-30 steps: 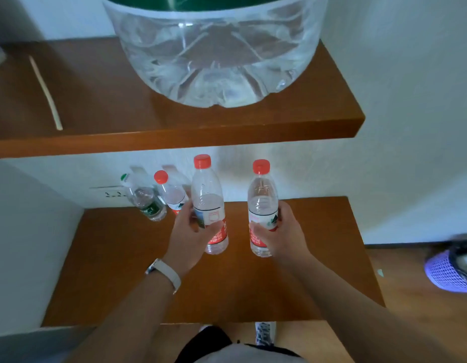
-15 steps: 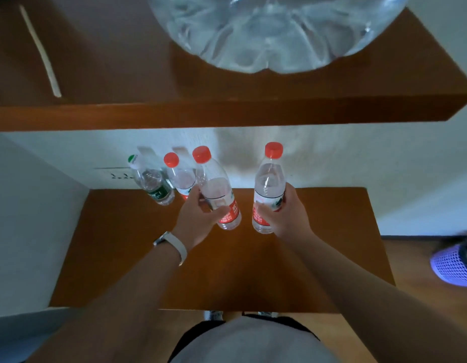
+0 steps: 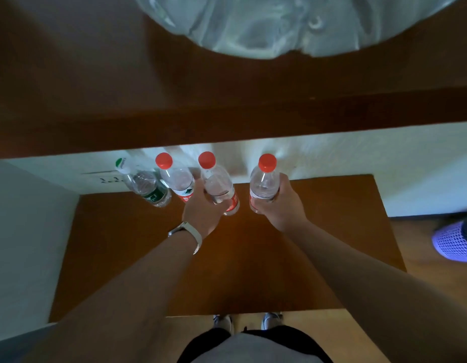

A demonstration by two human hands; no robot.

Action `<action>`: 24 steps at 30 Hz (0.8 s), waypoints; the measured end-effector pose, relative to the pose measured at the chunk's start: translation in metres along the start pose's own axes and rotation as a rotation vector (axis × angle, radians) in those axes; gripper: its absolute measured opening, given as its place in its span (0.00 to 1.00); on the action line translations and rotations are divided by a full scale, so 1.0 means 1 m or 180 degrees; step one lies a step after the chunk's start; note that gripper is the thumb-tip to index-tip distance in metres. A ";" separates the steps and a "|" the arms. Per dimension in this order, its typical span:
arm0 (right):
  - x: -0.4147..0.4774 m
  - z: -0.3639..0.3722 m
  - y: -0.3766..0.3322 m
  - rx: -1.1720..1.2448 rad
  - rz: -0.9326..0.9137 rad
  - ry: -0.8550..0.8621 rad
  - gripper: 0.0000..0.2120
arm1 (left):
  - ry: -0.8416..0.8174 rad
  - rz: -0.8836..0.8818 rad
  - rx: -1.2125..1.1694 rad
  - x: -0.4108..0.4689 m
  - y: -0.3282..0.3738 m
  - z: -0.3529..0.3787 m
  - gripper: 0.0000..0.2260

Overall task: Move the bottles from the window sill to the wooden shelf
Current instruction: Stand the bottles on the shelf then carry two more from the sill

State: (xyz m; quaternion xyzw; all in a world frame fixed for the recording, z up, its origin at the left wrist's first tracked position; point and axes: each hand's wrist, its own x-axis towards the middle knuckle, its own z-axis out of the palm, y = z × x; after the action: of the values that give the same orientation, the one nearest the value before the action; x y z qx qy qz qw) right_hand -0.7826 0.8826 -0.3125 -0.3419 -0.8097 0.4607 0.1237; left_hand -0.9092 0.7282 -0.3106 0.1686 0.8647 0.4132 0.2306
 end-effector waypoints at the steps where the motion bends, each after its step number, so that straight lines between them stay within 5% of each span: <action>1: 0.004 0.002 0.000 0.0038 0.0016 -0.0016 0.30 | 0.0022 -0.0018 0.0006 0.004 0.000 0.002 0.26; 17: 0.036 0.028 0.003 0.0159 0.0001 0.0081 0.26 | 0.0266 -0.0172 -0.0094 0.030 -0.002 0.015 0.24; 24: 0.039 0.036 0.009 0.0106 0.0026 -0.0015 0.32 | 0.0198 -0.0231 -0.0196 0.031 0.000 0.017 0.23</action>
State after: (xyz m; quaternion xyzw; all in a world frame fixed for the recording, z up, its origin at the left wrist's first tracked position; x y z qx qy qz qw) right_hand -0.8257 0.8881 -0.3443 -0.3420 -0.8008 0.4754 0.1256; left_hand -0.9258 0.7540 -0.3284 0.1171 0.8638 0.4360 0.2236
